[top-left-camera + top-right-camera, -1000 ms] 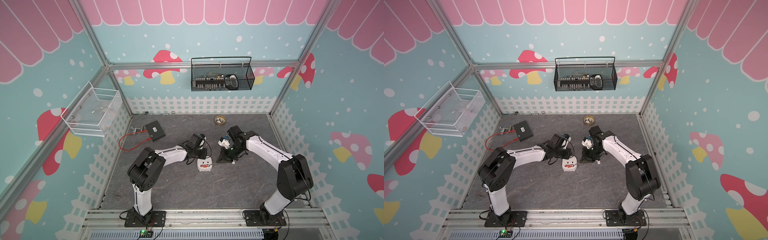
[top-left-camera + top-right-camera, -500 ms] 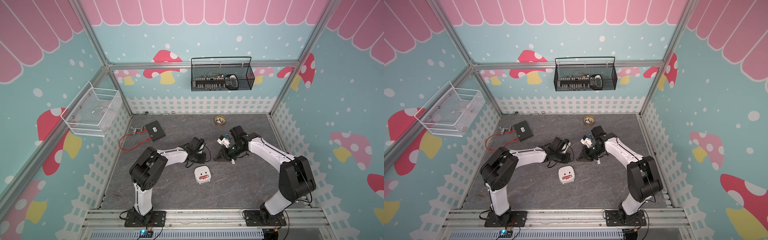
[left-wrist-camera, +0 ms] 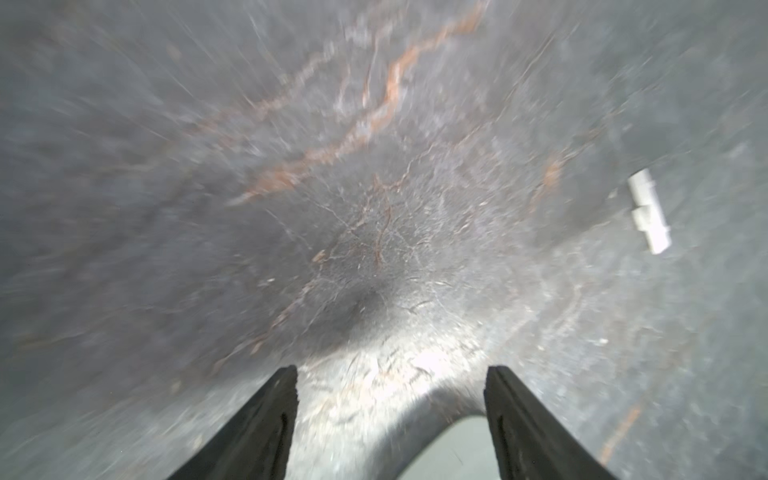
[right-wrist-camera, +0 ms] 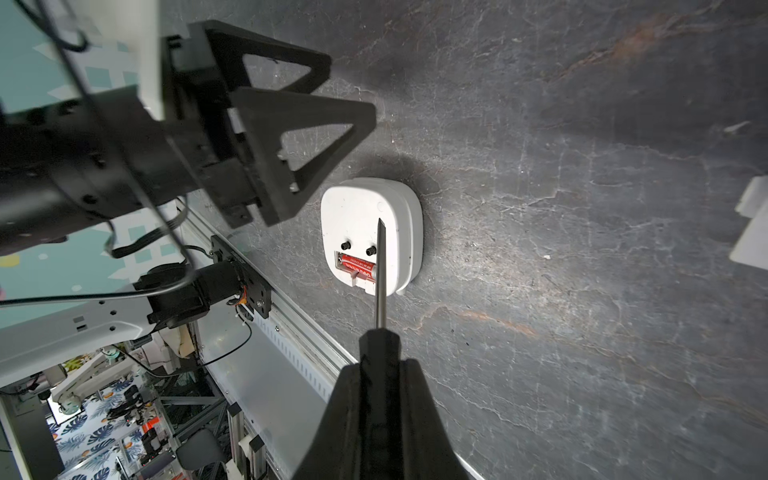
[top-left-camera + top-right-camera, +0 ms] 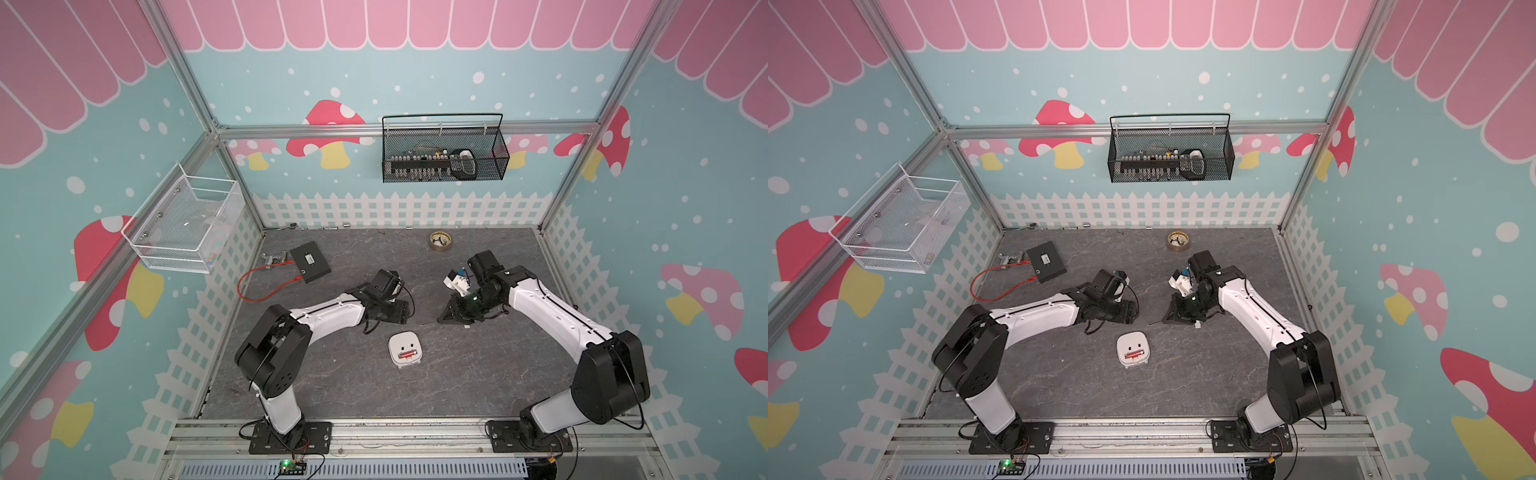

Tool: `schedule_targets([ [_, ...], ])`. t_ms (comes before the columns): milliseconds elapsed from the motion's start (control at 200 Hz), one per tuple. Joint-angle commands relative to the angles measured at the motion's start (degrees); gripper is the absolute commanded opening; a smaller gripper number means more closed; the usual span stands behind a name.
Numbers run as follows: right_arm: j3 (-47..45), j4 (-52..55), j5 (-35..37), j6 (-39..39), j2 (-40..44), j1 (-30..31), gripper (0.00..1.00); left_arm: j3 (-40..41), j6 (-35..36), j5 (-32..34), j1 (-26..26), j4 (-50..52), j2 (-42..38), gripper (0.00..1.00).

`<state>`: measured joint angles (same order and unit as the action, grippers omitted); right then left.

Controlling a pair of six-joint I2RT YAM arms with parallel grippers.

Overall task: Remove the battery from the alarm
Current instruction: Release the battery from the alarm.

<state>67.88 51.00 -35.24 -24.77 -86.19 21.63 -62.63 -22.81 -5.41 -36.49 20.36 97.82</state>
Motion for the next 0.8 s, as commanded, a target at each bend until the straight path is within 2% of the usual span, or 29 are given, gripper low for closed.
schedule_targets([
  [0,0.0,1.6,2.0,1.7,1.5,-0.3,0.0,1.4,1.0,0.5,0.0,6.3,-7.1,0.75],
  [130,-0.2,1.6,2.5,2.4,2.1,-0.3,0.0,8.9,-1.4,-4.6,-1.1,8.5,-14.6,0.73],
  [230,-1.1,1.3,2.3,2.9,2.8,-0.3,0.0,14.8,-6.4,-7.5,-3.1,8.9,-19.1,0.73],
  [395,-2.3,1.0,1.9,3.2,4.6,0.1,0.0,21.5,-16.0,-7.8,-5.6,8.8,-26.2,0.75],
  [490,-3.2,1.1,2.7,3.0,5.3,1.6,0.0,25.1,-20.6,-9.2,-5.8,5.5,-29.1,0.75],
  [605,-4.5,0.6,4.6,2.1,5.2,4.8,0.0,27.3,-24.1,-9.9,-7.3,0.5,-28.3,0.75],
  [795,-4.9,0.7,7.0,1.3,5.1,8.4,0.0,27.3,-25.4,-9.5,-9.1,-4.8,-22.8,0.73],
])
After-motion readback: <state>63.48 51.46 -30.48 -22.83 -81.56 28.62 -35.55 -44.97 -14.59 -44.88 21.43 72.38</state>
